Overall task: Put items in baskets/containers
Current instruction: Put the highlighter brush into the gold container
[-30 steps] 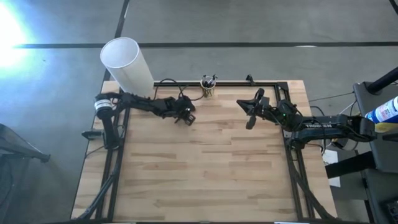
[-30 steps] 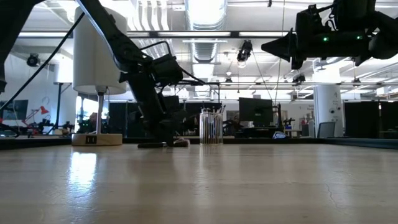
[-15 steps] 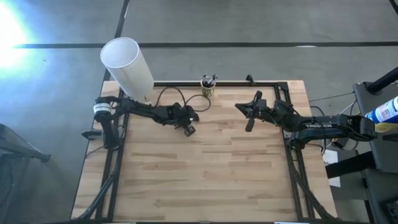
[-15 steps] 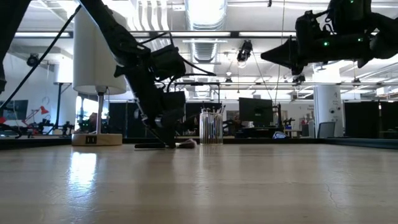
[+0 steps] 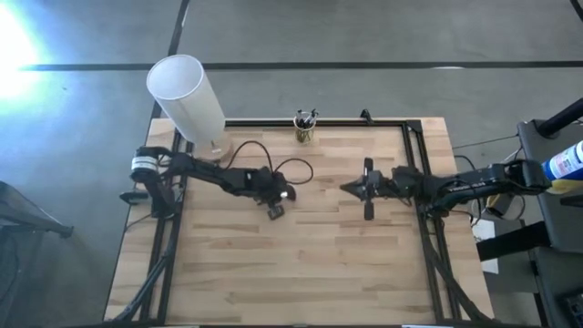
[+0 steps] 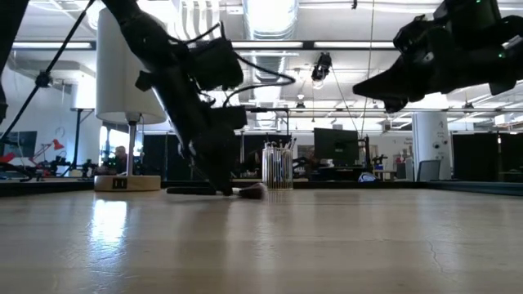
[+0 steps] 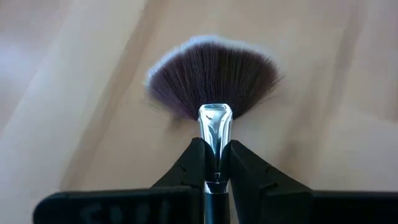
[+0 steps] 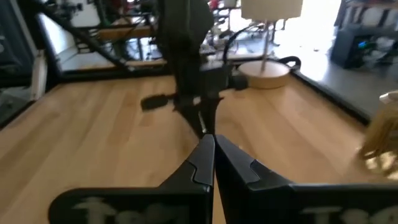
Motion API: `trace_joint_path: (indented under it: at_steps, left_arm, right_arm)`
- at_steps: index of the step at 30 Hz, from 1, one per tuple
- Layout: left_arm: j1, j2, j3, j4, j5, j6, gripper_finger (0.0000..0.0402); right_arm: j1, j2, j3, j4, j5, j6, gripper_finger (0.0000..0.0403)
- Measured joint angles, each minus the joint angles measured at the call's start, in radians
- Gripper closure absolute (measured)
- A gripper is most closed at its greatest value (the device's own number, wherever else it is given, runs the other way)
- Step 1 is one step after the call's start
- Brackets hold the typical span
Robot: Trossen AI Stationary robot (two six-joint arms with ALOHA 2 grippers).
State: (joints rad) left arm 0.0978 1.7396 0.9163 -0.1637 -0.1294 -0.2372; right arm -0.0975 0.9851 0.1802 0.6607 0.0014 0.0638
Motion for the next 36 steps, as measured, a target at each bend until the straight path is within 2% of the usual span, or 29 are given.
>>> trace_joint_path:
  at_steps: [6,14,18,23,26,29,36]
  left_arm:
    - [-0.040,-0.058,-0.039,0.103,0.009,-0.002,0.0360]
    - [-0.067,-0.164,-0.176,0.394,-0.008,-0.023,0.0360]
    - [-0.073,-0.217,-0.293,0.676,-0.004,-0.034,0.0360]
    - [-0.078,-0.237,-0.451,1.190,0.014,-0.048,0.0360]
    - [-0.079,-0.229,-0.505,1.428,0.035,-0.047,0.0360]
    - [-0.080,-0.225,-0.516,1.502,0.067,-0.044,0.0360]
    - [-0.080,-0.225,-0.487,1.509,0.067,-0.010,0.0360]
  right_arm:
    - [0.088,0.063,0.012,0.009,0.084,0.012,0.0384]
    - [0.120,0.167,0.064,0.015,0.180,0.053,0.0320]
    - [0.120,0.212,0.079,0.106,0.186,0.060,0.0289]
    - [0.119,0.273,0.080,0.297,0.185,0.060,0.0252]
    - [0.119,0.318,0.112,0.360,0.183,0.072,0.0229]
    - [0.119,0.370,0.179,0.366,0.182,0.109,0.0202]
    - [0.119,0.478,0.357,0.367,0.136,0.110,0.0144]
